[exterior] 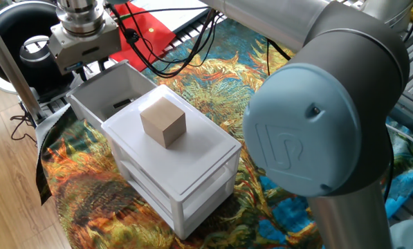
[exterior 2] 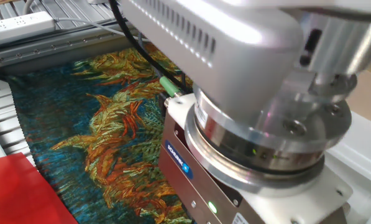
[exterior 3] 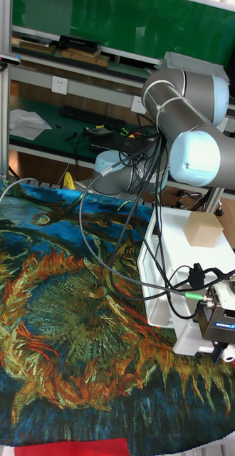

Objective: Grasp the handle and close the drawer

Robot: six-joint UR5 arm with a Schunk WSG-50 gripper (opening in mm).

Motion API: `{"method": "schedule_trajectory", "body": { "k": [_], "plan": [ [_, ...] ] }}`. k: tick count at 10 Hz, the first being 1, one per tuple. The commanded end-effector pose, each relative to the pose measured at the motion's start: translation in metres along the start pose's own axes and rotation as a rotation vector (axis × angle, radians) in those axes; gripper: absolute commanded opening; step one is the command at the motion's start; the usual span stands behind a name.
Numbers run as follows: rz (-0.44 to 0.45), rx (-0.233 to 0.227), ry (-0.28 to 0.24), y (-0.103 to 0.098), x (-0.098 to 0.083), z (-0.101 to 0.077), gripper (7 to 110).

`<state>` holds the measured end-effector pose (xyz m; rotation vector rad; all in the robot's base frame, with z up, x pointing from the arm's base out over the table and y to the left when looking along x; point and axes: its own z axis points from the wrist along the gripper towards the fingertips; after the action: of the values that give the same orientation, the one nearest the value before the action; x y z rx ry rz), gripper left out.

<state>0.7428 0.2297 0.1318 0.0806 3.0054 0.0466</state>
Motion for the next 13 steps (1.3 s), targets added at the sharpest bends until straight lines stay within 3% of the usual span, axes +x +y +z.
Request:
{"method": "schedule_trajectory", "body": {
  "k": [1, 6, 7, 12, 13],
  "plan": [
    [0.008, -0.001, 0.005, 0.0036, 0.0041, 0.0035, 44],
    [0.021, 0.005, 0.025, 0.0029, 0.0091, 0.0057, 44],
    [0.027, 0.010, 0.027, 0.0017, 0.0098, 0.0057, 22],
    [0.049, 0.015, 0.036, 0.0005, 0.0120, 0.0056, 22],
    [0.049, 0.015, 0.036, 0.0005, 0.0120, 0.0054, 7]
  ]
}}
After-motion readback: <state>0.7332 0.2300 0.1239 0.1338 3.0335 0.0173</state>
